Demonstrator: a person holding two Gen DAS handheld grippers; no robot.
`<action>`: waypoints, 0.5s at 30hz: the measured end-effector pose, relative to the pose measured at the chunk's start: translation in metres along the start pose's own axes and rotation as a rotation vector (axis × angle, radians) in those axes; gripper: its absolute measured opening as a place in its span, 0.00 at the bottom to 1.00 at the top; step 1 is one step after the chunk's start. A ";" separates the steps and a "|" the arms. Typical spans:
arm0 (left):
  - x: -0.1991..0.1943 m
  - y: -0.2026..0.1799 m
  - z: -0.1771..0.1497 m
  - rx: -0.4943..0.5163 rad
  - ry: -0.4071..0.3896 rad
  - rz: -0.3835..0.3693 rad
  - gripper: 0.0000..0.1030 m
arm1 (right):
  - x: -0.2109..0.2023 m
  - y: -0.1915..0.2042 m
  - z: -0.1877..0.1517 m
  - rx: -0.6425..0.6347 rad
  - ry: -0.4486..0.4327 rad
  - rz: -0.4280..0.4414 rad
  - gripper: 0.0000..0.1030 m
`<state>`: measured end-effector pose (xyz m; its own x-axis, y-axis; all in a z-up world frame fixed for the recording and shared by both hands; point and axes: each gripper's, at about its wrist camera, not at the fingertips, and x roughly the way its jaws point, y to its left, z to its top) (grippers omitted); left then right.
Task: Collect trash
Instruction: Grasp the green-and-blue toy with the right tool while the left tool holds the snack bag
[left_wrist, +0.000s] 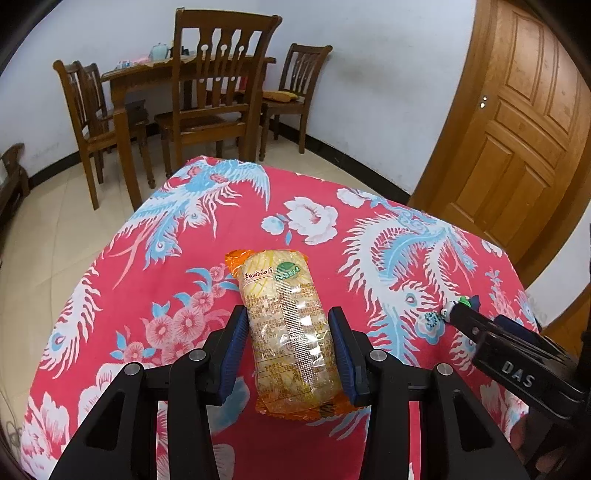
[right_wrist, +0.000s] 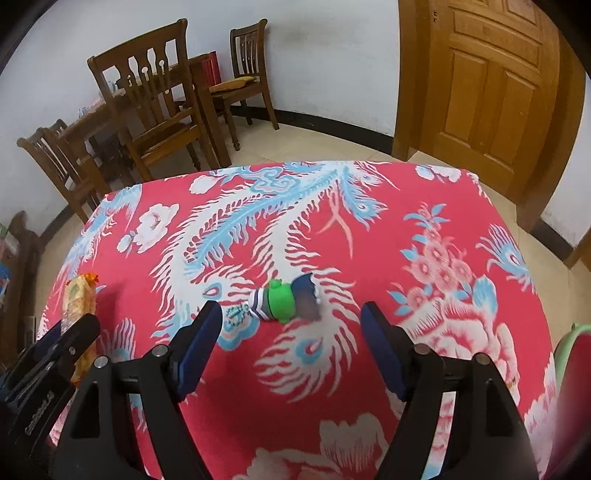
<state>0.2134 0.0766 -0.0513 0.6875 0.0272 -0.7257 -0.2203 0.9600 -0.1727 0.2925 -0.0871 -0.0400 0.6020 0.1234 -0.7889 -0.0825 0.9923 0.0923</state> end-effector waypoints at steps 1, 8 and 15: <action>0.000 0.000 0.000 0.001 0.001 -0.001 0.44 | 0.003 0.001 0.001 -0.003 0.004 0.000 0.75; 0.000 -0.001 -0.001 0.001 0.003 -0.003 0.44 | 0.018 0.004 -0.002 -0.022 0.027 -0.036 0.70; 0.000 -0.002 -0.002 0.002 0.006 -0.008 0.44 | 0.016 0.007 -0.002 -0.053 0.019 -0.026 0.50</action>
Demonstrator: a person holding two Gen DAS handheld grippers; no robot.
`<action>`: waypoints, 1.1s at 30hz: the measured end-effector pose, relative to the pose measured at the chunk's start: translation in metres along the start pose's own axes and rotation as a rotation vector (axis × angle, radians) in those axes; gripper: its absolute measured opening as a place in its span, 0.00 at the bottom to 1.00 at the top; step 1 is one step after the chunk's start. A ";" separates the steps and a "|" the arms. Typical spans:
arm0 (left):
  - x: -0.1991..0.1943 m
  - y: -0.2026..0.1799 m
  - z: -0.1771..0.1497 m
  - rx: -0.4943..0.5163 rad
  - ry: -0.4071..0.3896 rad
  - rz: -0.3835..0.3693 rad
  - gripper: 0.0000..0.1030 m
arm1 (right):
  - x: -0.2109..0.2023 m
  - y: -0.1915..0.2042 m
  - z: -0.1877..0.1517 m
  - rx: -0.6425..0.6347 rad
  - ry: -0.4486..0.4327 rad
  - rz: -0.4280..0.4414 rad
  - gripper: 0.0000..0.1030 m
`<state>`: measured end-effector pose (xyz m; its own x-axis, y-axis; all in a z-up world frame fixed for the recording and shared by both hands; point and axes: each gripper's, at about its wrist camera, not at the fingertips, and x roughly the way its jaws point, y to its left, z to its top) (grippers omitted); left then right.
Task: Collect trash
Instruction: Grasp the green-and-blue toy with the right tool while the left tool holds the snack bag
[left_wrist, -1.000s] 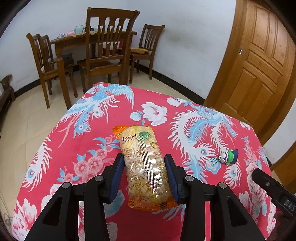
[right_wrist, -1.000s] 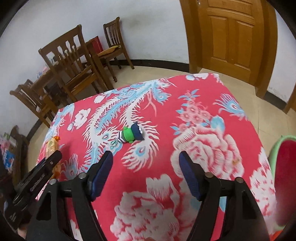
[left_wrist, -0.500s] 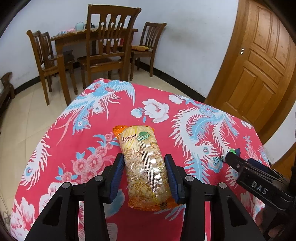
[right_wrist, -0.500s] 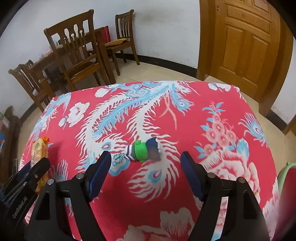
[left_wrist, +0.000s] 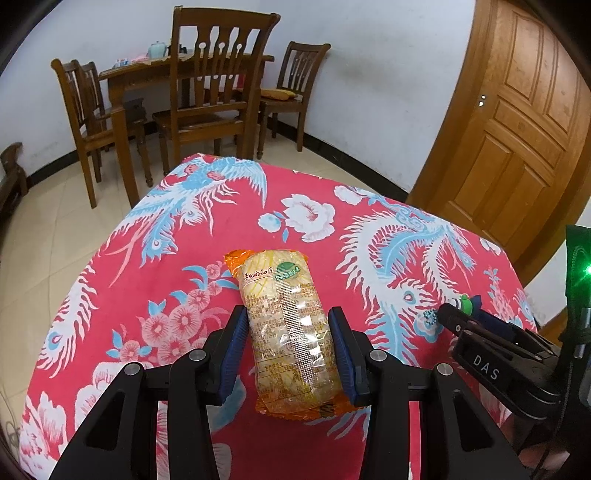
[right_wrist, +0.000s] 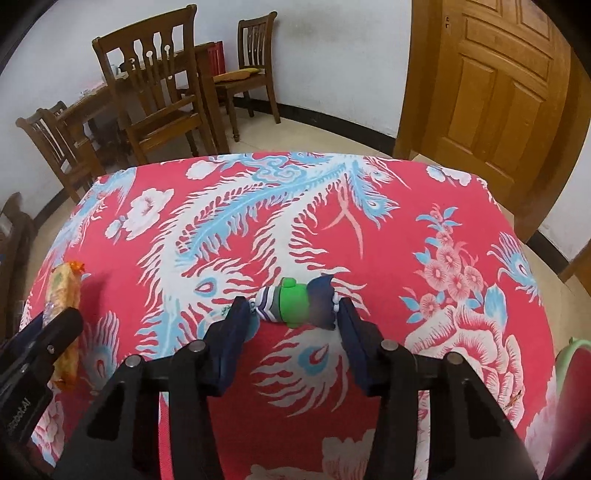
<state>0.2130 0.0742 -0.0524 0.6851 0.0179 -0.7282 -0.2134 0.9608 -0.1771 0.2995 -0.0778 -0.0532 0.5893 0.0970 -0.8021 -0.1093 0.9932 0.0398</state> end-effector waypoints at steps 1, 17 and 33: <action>0.000 0.000 0.000 0.000 0.000 0.000 0.44 | 0.000 -0.001 0.000 0.002 0.000 0.003 0.50; -0.003 -0.006 0.000 0.018 -0.013 -0.016 0.44 | -0.059 -0.034 -0.015 0.093 -0.063 0.067 0.49; -0.012 -0.032 -0.008 0.102 -0.027 -0.066 0.44 | -0.152 -0.090 -0.056 0.212 -0.176 0.062 0.49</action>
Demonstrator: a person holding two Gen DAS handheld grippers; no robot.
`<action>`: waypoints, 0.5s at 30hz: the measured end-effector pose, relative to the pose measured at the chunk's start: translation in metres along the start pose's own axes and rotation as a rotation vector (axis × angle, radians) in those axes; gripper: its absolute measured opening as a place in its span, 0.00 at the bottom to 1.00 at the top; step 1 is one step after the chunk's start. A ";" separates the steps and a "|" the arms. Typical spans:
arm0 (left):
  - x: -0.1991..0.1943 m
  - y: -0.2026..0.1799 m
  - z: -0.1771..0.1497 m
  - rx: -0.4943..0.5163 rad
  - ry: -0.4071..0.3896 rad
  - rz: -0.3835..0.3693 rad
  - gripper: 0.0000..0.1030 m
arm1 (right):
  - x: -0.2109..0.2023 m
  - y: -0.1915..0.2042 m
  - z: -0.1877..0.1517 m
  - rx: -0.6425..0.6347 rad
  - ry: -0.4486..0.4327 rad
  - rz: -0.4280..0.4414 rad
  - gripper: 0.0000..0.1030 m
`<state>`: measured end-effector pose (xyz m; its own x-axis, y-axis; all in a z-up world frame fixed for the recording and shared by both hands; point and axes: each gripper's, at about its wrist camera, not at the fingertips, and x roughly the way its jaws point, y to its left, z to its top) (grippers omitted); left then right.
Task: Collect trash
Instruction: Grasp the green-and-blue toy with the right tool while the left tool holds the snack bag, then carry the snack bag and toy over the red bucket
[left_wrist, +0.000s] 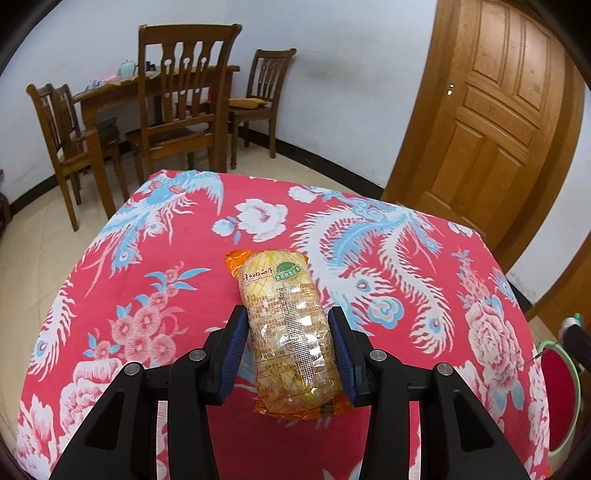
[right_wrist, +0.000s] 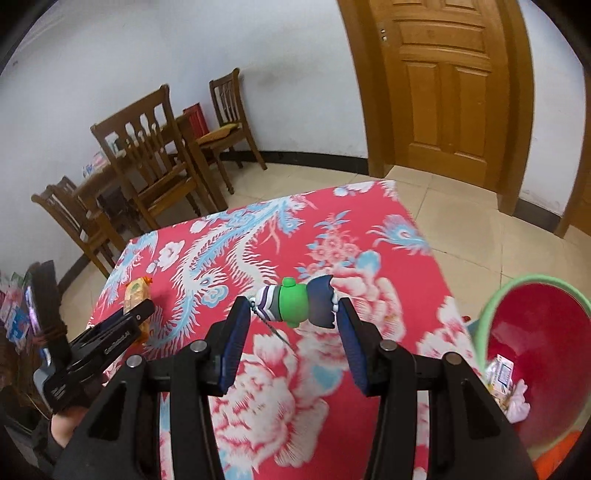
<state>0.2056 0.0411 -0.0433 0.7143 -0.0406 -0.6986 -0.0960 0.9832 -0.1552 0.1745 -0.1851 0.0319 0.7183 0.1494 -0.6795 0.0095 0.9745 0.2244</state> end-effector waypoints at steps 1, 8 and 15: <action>-0.001 -0.002 0.000 0.006 -0.001 -0.002 0.44 | -0.006 -0.005 -0.002 0.009 -0.006 -0.005 0.50; -0.021 -0.020 0.000 0.049 -0.026 -0.039 0.44 | -0.037 -0.039 -0.013 0.082 -0.036 -0.047 0.50; -0.041 -0.043 -0.004 0.080 -0.028 -0.104 0.44 | -0.061 -0.076 -0.025 0.159 -0.063 -0.080 0.50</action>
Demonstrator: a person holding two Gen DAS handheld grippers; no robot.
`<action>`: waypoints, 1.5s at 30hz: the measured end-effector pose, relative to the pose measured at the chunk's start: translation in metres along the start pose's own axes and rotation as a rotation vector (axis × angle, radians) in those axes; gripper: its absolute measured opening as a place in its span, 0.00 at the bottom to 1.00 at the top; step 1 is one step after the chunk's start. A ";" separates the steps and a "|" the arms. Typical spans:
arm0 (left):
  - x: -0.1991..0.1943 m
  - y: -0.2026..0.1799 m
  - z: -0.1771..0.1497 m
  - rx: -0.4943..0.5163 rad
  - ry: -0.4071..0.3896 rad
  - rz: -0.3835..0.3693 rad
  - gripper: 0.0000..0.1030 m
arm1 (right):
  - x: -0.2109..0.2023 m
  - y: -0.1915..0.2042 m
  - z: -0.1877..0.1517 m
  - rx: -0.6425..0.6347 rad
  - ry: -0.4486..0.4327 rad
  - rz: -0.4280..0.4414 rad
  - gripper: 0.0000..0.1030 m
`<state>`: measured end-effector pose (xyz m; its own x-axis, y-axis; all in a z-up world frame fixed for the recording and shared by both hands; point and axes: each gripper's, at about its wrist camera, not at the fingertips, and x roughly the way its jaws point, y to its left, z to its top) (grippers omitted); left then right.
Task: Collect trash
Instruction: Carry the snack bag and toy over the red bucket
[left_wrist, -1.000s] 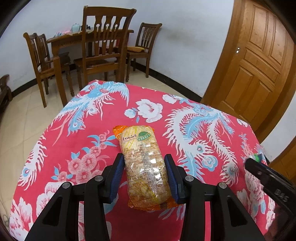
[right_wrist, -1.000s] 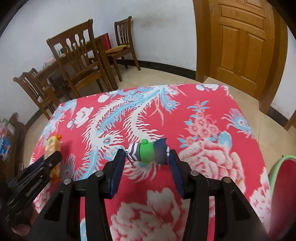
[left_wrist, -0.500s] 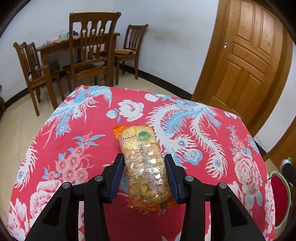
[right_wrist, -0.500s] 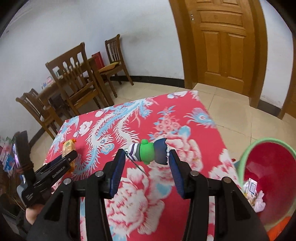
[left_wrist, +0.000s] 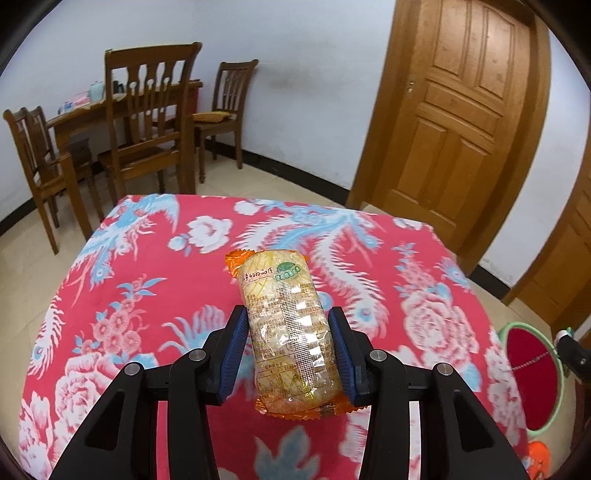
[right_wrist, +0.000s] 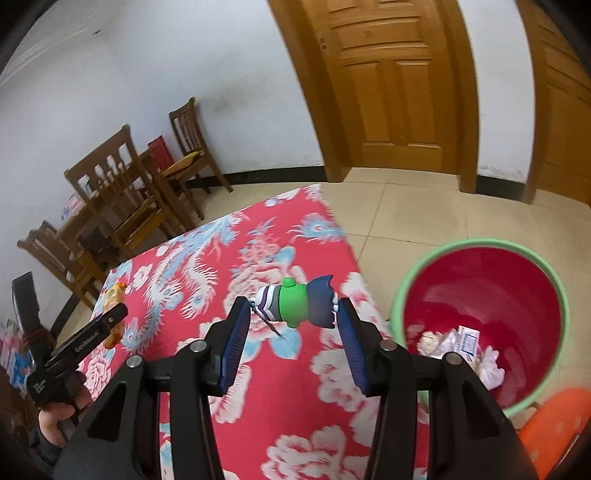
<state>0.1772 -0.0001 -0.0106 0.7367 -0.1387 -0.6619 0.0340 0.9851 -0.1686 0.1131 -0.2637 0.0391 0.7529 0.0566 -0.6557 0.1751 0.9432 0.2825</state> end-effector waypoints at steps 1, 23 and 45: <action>-0.003 -0.004 0.000 0.003 0.000 -0.011 0.44 | -0.003 -0.005 -0.001 0.008 -0.003 -0.004 0.50; -0.025 -0.132 -0.015 0.191 0.040 -0.190 0.44 | -0.041 -0.118 -0.018 0.214 -0.040 -0.090 0.50; -0.013 -0.233 -0.050 0.350 0.123 -0.325 0.44 | -0.038 -0.194 -0.043 0.370 0.013 -0.128 0.56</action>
<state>0.1264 -0.2326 0.0006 0.5656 -0.4351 -0.7006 0.4892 0.8609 -0.1397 0.0233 -0.4348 -0.0207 0.7026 -0.0481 -0.7100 0.4863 0.7609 0.4297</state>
